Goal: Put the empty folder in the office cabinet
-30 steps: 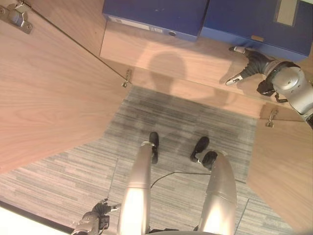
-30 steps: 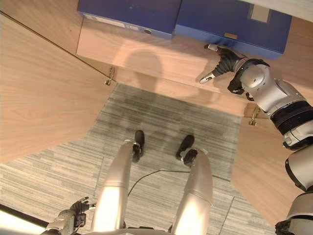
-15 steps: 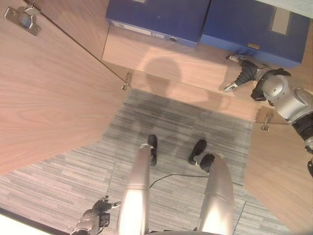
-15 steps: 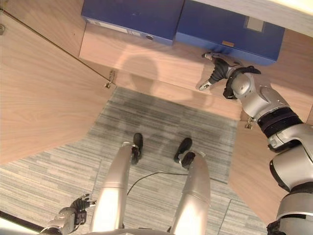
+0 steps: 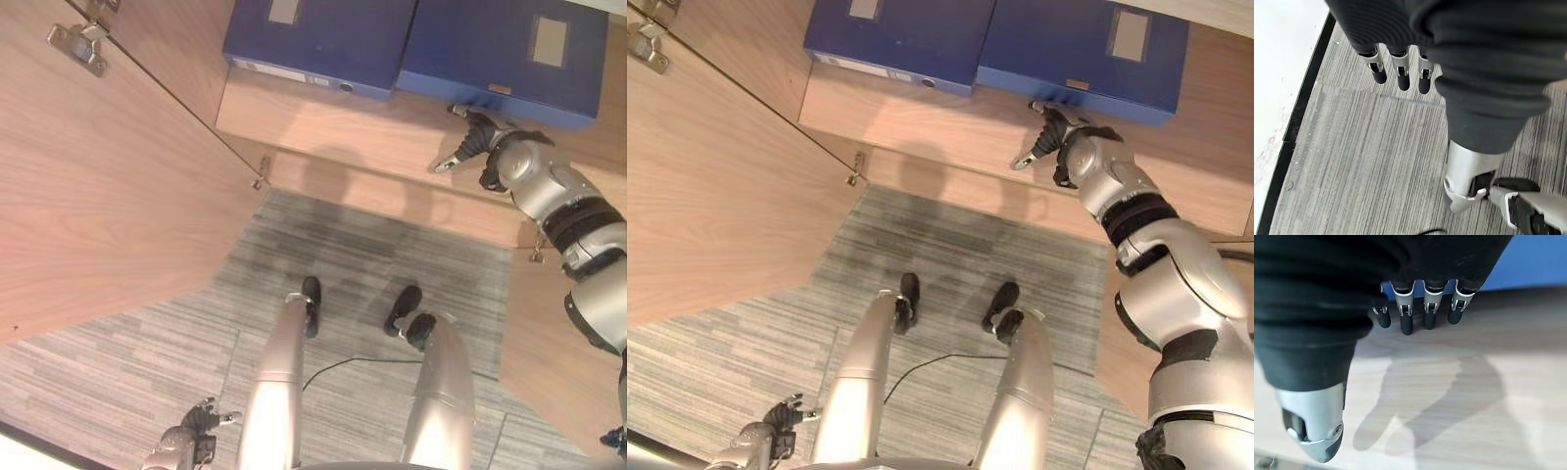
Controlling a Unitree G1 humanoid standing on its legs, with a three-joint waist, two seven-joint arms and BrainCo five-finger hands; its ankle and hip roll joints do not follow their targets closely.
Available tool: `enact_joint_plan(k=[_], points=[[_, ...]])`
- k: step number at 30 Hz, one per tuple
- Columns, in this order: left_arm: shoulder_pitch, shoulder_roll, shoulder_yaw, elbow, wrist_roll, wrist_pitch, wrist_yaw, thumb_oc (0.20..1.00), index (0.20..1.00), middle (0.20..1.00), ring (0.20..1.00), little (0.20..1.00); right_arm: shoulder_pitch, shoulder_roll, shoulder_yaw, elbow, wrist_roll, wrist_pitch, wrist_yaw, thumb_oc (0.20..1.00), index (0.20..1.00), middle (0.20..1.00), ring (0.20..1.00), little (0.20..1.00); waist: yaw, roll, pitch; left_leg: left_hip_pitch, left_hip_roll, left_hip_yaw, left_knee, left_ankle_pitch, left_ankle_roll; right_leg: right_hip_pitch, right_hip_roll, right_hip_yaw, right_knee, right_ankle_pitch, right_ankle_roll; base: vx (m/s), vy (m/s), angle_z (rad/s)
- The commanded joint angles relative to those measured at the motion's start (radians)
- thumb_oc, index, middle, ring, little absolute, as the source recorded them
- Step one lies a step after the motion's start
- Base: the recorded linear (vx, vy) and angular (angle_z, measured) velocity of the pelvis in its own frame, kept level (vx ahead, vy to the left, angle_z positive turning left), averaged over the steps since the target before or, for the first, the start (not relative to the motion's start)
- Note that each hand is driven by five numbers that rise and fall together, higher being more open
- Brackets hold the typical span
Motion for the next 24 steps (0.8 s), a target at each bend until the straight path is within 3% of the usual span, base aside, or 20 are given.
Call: enact_joint_plan(k=[1,3,8,10,16,24], points=[[0.064,0.017,0.025,-0.002,-0.015,0.035,-0.01,1.0,1.0,1.0,1.0,1.0,0.14,-0.095,0.044,-0.322,-0.044,0.031,0.187,1.0,1.0,1.0,1.0,1.0,-0.004,0.024,0.069,-0.029,0.015,-0.021,-0.032,-0.008,0.003,0.043,-0.021,0.042,0.023,-0.07,0.008,0.0,0.0,0.0],[0.067,0.012,0.039,-0.021,0.001,0.043,-0.021,1.0,1.0,1.0,1.0,1.0,0.186,-0.147,0.036,-0.463,-0.067,0.027,0.245,1.0,1.0,1.0,1.0,1.0,-0.011,0.02,0.068,-0.03,0.015,-0.026,-0.03,-0.011,0.002,0.042,-0.021,0.042,0.026,-0.071,0.009,0.0,0.0,0.0],[0.087,0.02,0.059,-0.106,0.017,0.056,-0.04,1.0,1.0,1.0,1.0,1.0,0.24,-0.243,-0.006,-0.549,-0.114,0.02,0.262,1.0,1.0,1.0,1.0,1.0,-0.016,0.021,0.066,-0.044,0.015,-0.029,-0.027,-0.011,0.004,0.03,-0.021,0.043,0.029,-0.068,0.012,-0.01,0.0,0.02],[0.089,0.019,0.062,-0.115,0.018,0.059,-0.039,1.0,1.0,1.0,1.0,1.0,0.257,-0.248,-0.012,-0.565,-0.126,0.017,0.268,1.0,1.0,1.0,1.0,1.0,-0.017,0.021,0.066,-0.046,0.015,-0.03,-0.028,-0.011,0.004,0.029,-0.021,0.043,0.028,-0.068,0.012,0.0,0.0,0.0],[0.115,0.037,0.073,-0.168,0.079,0.079,-0.083,1.0,1.0,1.0,1.0,1.0,0.35,-0.307,0.001,-0.851,-0.058,-0.009,0.415,1.0,1.0,1.0,1.0,1.0,-0.018,0.015,0.067,-0.044,0.014,-0.032,-0.043,-0.006,0.003,0.03,-0.015,0.039,0.018,-0.063,0.015,0.0,0.0,0.0],[0.098,0.038,0.077,-0.159,0.094,0.078,-0.099,1.0,1.0,1.0,1.0,1.0,0.293,-0.338,0.056,-0.905,-0.013,-0.011,0.422,1.0,1.0,1.0,1.0,1.0,-0.022,0.01,0.074,-0.033,0.02,-0.03,-0.054,-0.001,-0.002,0.038,-0.01,0.037,0.004,-0.054,0.021,0.0,0.0,0.0]])
